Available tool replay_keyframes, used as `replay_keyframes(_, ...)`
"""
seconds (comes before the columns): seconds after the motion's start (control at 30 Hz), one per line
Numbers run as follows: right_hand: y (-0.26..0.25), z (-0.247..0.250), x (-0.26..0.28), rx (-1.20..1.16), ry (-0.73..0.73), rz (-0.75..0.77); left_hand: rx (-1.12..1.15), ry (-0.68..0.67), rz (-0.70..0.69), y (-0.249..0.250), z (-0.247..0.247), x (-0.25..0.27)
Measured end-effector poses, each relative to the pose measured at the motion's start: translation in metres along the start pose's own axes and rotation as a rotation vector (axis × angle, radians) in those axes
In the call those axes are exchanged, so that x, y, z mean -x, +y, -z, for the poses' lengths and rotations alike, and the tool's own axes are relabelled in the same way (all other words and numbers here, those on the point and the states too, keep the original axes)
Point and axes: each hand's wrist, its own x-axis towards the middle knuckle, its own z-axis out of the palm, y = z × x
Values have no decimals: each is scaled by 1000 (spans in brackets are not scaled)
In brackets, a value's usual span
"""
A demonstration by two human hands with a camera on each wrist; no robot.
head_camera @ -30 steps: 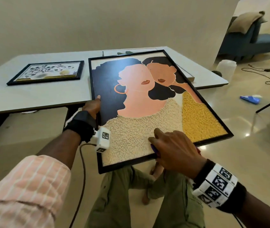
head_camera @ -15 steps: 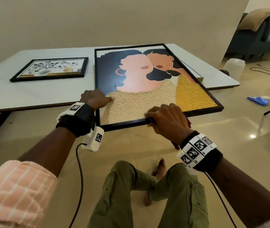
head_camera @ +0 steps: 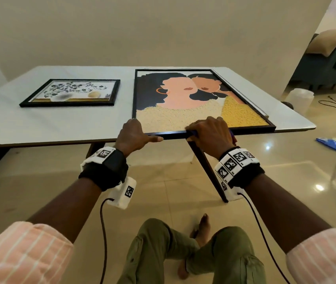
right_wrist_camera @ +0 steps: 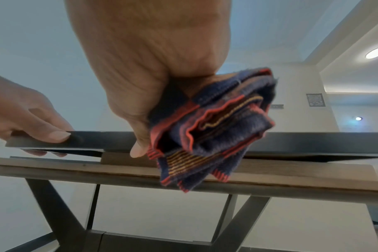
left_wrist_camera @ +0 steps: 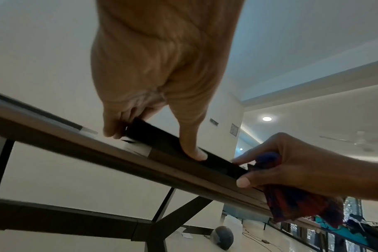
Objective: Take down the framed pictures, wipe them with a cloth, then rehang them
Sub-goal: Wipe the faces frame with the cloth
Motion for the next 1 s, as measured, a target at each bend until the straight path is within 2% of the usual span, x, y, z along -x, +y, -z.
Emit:
replay_keyframes(0.1,9,-10,-16,-34,-7,-29,83,69,-11,-2,-12,-13)
replay_keyframes(0.37,26,-31,-55,-87,-19,-44,183,80,-18,-12,-20,-62)
replay_keyframes(0.7,28,-28,-70,-123,-68,-69,251,81,-61,-18,-26,-76)
replay_keyframes(0.83,1,-17,-65,-308,8,-116,254,13,-69,-32,-7,-73)
replay_keyframes(0.93,-37,-12,-70,-494,85,-92,79,6,-41,-50,19,-82)
replay_keyframes(1.0,-68,-9,-82,-621,86,-64,-52,-34,-24,-65,39,-91)
